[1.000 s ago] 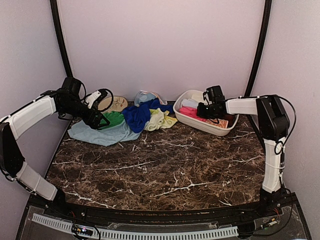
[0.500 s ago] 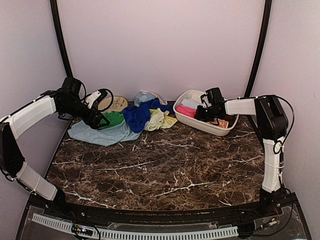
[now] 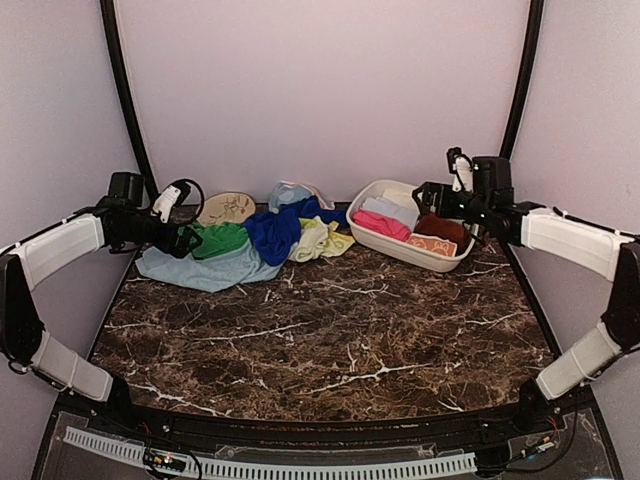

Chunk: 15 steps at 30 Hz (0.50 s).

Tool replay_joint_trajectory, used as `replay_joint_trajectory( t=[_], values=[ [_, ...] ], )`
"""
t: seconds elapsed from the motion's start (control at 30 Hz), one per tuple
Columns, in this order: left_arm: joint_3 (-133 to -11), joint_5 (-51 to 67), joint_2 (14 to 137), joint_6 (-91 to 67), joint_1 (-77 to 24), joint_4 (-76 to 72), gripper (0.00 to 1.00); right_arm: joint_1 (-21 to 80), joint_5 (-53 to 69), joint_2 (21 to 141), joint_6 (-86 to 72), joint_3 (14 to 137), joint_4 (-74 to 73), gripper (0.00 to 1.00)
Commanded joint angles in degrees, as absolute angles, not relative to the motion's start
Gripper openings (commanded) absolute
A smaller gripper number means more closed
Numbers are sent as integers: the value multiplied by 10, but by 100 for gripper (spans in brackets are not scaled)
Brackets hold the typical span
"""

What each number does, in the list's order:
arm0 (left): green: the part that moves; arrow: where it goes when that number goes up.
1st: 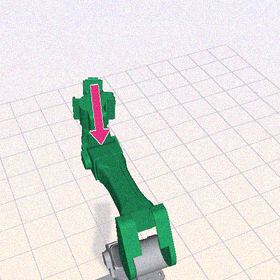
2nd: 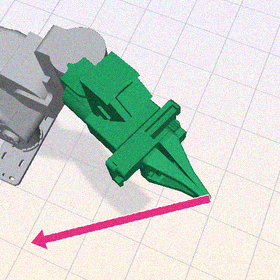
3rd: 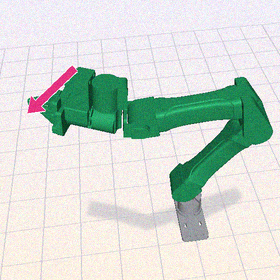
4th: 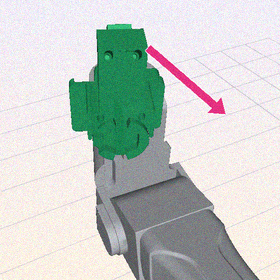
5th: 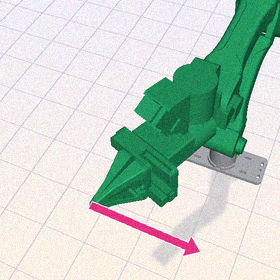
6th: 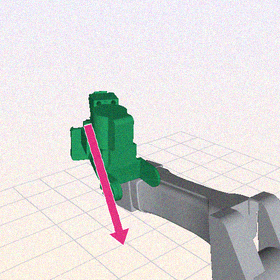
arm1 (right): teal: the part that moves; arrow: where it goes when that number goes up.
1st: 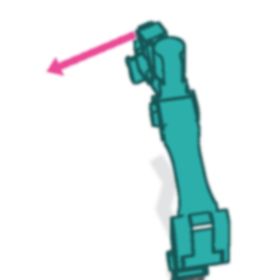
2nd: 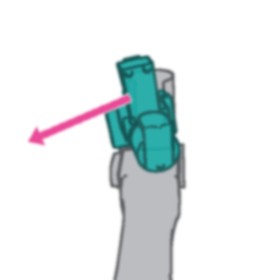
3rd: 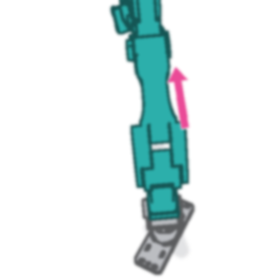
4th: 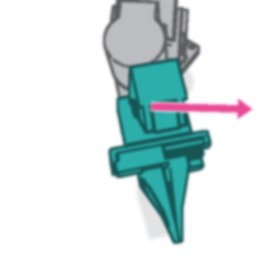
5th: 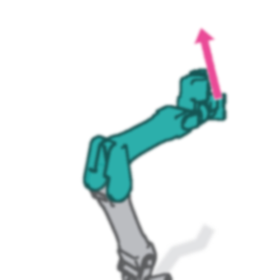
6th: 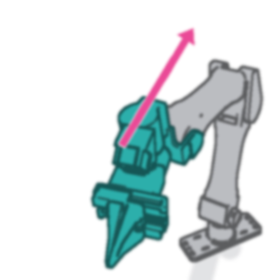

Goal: Roll the towels
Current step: Reset both arms

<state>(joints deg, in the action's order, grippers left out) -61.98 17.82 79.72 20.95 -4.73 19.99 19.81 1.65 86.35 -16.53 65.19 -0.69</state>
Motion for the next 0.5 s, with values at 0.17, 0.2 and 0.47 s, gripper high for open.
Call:
replay_joint_trajectory(
  t=[0.17,0.2,0.47],
  values=[
    [-366,157,772,112,2,-202,99,191,-262,617,-54,311,229,100],
    [-338,163,775,96,3,-252,99,190,-293,601,-53,282,240,100],
    [-208,146,829,85,4,-540,99,154,-341,583,-45,174,335,100]
  ],
)
